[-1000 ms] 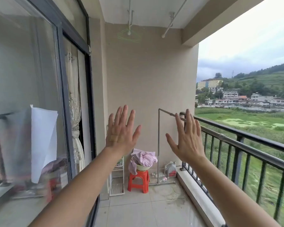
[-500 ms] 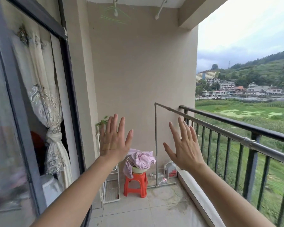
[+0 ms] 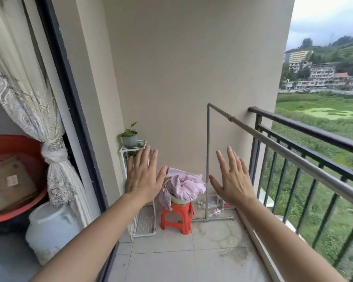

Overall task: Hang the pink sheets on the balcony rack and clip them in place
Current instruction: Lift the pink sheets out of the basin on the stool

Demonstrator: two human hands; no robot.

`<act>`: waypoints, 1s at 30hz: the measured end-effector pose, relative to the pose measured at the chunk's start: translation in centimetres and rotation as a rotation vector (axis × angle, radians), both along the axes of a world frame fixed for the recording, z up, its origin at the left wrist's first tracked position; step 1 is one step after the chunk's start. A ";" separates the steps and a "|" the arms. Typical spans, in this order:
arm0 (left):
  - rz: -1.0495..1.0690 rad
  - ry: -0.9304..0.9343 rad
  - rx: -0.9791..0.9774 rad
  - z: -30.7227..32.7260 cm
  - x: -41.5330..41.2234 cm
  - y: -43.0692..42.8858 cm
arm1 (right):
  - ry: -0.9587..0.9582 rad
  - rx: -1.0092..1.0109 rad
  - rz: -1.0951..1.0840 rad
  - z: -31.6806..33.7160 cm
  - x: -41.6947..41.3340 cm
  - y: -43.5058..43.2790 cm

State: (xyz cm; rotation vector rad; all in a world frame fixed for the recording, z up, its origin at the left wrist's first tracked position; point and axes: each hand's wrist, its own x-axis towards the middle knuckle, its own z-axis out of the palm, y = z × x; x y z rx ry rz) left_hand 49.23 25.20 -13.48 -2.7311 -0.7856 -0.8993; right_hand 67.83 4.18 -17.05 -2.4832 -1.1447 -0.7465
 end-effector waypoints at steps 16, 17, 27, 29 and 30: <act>-0.010 0.212 -0.148 -10.2 26.7 26.0 | 0.106 -0.278 0.005 -9.0 27.5 24.6; -0.013 0.241 -0.166 -10.5 28.4 27.6 | 0.115 -0.289 -0.005 -9.2 29.2 26.0; -0.036 0.437 -0.285 -18.4 43.5 40.5 | 0.295 -0.336 -0.041 -15.5 45.1 38.5; -0.006 0.452 -0.336 -20.6 46.9 43.2 | 0.333 -0.367 -0.034 -17.6 48.5 41.4; 0.008 0.465 -0.368 -21.7 48.8 44.4 | 0.356 -0.384 -0.028 -18.7 50.3 42.8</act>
